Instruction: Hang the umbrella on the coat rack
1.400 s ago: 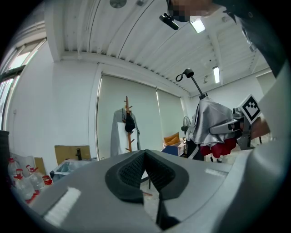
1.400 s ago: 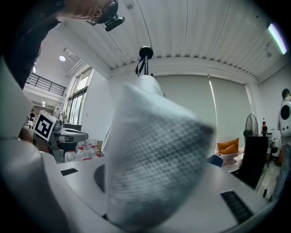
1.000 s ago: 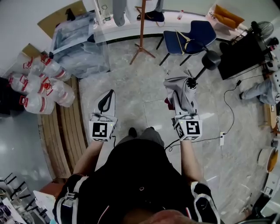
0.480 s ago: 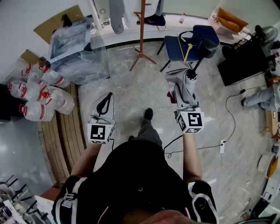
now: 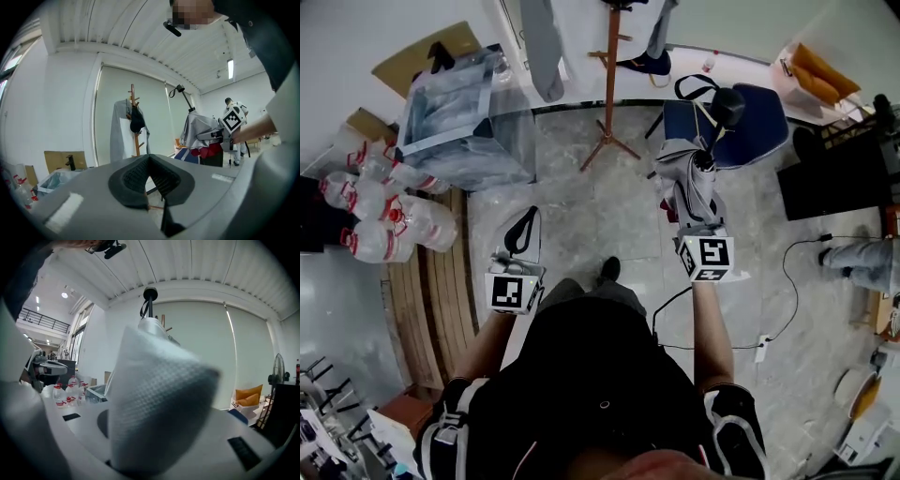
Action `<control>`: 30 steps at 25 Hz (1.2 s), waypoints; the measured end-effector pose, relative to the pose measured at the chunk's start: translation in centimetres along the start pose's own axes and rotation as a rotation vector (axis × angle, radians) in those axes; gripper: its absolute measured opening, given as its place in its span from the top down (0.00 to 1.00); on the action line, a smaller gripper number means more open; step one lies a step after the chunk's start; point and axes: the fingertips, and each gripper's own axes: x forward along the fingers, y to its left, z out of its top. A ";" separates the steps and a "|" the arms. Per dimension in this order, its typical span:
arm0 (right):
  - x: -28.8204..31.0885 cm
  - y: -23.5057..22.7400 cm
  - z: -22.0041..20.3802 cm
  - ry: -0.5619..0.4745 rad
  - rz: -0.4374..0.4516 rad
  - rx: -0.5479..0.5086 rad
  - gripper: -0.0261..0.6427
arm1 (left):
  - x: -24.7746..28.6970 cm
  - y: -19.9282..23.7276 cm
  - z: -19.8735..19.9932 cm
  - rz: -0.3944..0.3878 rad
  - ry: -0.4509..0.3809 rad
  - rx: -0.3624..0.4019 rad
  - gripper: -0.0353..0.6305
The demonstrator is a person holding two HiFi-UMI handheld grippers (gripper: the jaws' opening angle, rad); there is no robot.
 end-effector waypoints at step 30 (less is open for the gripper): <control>30.3 -6.1 -13.3 0.199 -0.040 0.059 0.75 | 25.0 6.8 -2.9 -0.316 -0.023 -0.034 0.94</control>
